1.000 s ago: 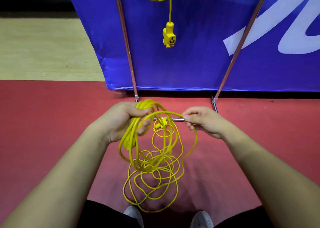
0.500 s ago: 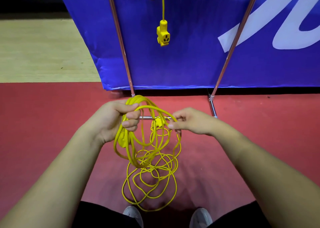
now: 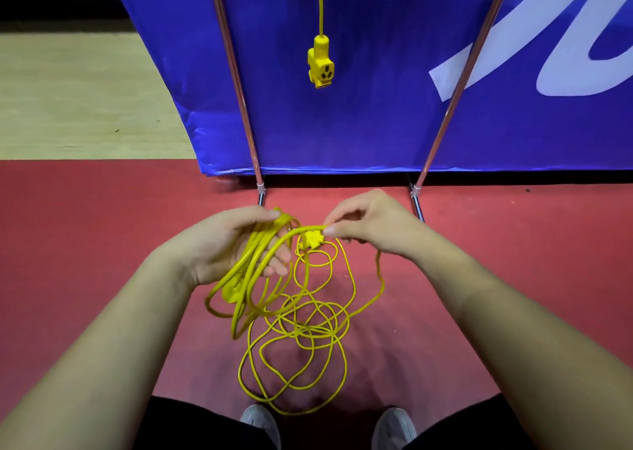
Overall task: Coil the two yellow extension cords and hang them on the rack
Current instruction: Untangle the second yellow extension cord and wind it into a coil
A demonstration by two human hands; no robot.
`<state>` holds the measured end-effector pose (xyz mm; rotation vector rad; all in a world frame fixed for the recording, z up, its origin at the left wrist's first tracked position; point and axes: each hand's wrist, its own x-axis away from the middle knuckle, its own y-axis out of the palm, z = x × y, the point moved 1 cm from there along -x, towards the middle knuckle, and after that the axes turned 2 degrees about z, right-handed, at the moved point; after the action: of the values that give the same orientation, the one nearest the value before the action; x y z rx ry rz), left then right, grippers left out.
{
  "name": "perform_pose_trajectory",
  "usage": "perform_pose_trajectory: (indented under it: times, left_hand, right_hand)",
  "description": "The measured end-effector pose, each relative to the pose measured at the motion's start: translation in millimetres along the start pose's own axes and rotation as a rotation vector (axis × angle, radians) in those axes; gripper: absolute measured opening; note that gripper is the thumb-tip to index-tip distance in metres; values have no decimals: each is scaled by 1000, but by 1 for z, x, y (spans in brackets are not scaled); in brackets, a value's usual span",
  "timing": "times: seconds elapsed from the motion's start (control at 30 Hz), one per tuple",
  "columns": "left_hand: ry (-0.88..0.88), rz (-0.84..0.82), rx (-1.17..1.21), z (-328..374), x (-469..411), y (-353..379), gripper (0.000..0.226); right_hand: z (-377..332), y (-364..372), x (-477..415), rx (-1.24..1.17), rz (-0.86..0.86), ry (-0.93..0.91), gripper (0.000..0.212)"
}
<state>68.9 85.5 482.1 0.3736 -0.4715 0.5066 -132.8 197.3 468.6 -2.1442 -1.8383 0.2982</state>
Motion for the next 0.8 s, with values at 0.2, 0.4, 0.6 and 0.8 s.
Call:
perform_pose_trajectory:
  times: [0.2, 0.4, 0.6, 0.8]
  left_hand:
    - [124, -35, 36, 2, 0, 0, 6]
    - [119, 43, 87, 3, -2, -4, 4]
    - [18, 4, 2, -1, -4, 2, 21]
    - [24, -176, -102, -9, -6, 7, 25]
  right_hand:
    - [3, 21, -1, 31, -120, -30, 12]
    - [43, -8, 3, -68, -84, 147, 2]
    - [11, -3, 2, -39, -34, 47, 9]
    - [-17, 17, 5, 82, -185, -97, 12]
